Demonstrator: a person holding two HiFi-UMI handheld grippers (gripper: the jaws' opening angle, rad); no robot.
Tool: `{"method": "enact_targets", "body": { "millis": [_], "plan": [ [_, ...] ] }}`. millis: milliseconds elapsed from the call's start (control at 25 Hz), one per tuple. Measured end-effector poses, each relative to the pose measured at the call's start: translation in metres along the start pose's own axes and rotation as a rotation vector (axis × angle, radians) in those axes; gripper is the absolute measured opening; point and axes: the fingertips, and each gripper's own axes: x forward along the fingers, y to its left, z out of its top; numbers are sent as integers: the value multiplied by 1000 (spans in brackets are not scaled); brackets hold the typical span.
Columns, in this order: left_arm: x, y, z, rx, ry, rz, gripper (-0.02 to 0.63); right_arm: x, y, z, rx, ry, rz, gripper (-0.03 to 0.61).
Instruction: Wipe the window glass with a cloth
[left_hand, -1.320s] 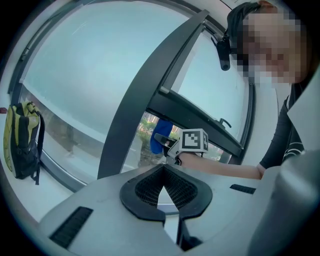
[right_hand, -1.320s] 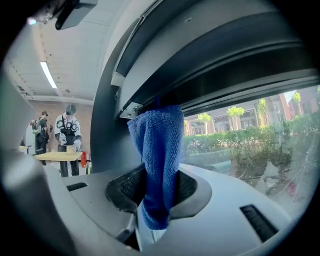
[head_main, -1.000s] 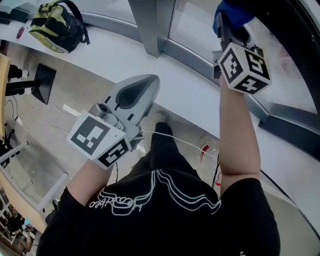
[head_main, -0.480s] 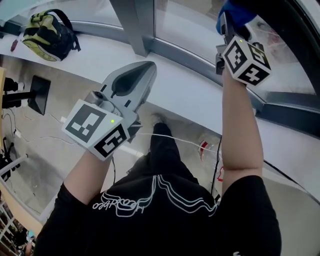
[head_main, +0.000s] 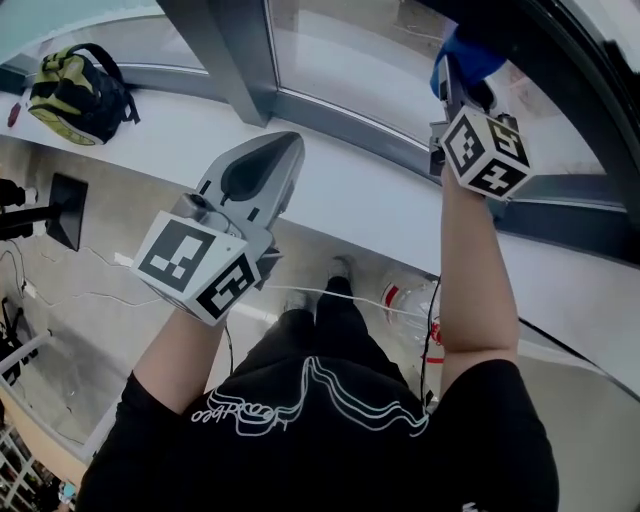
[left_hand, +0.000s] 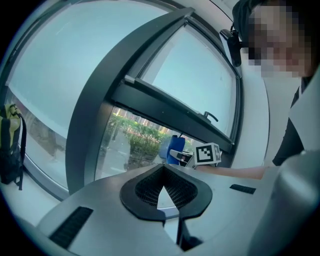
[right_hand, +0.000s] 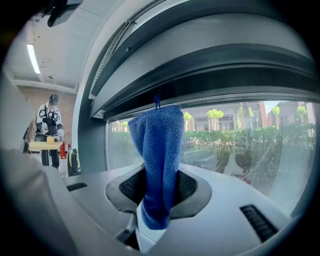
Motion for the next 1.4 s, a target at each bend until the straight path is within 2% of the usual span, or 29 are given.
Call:
{"method": "enact_targets", "body": {
  "millis": [120,320,720,1400],
  "plan": [
    [20,-17,-3,3,-4,-27,3,-15,-23,-5,-1,6,-9,94],
    [65,-59,-17,5,41,-114,3,-45,-79,-2,23,-13,-69,94],
    [140,-139,-34,22,100,-194,3,-94,-174,-7,67,-56,-122,94],
    [201,-230,-61,70,183,-279,4,-170,-299,-30,75,-54,-257,94]
  ]
}}
